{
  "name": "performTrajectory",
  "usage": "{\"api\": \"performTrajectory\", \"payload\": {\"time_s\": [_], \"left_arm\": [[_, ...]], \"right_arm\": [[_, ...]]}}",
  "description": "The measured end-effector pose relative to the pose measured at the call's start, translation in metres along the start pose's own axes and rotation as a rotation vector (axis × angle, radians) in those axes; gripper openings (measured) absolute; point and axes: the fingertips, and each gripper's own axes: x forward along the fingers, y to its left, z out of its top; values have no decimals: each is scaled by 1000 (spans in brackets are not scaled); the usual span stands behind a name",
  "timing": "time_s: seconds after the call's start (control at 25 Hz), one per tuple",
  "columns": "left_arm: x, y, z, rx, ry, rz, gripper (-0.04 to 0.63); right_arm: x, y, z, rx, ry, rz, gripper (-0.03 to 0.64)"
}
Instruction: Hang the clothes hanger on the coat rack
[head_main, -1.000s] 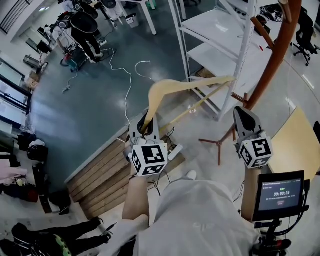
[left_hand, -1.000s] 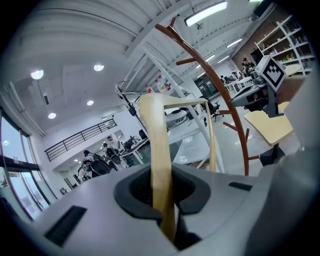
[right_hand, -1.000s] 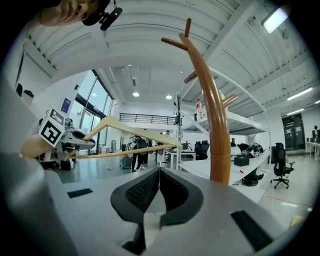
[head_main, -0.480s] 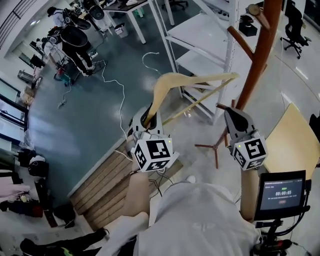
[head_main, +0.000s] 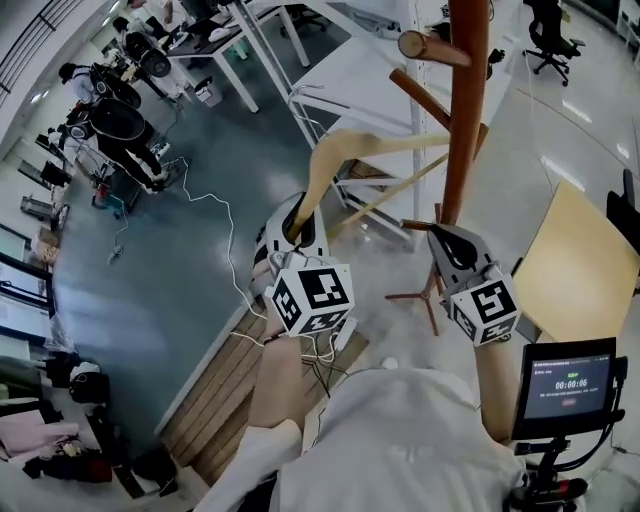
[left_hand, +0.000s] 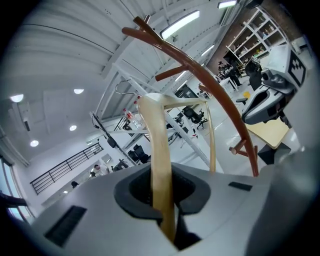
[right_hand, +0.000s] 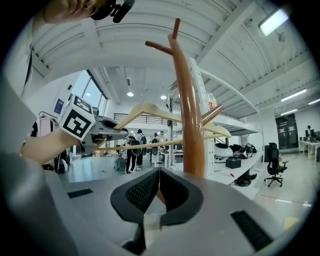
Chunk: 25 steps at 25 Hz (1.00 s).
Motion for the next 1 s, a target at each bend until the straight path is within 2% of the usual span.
{"api": "performTrajectory", "payload": {"time_s": [0.36, 0.52, 1.0], "left_arm": [[35, -35, 37, 43, -66, -87, 40], [25, -42, 54, 66, -99, -107, 40], [25, -62, 68, 152, -131, -75, 40]], "right_arm": [[-6, -23, -8, 19, 19, -67, 12], [-24, -19, -4, 23, 33, -107, 12], [-44, -31, -12, 34, 53, -177, 12]]}}
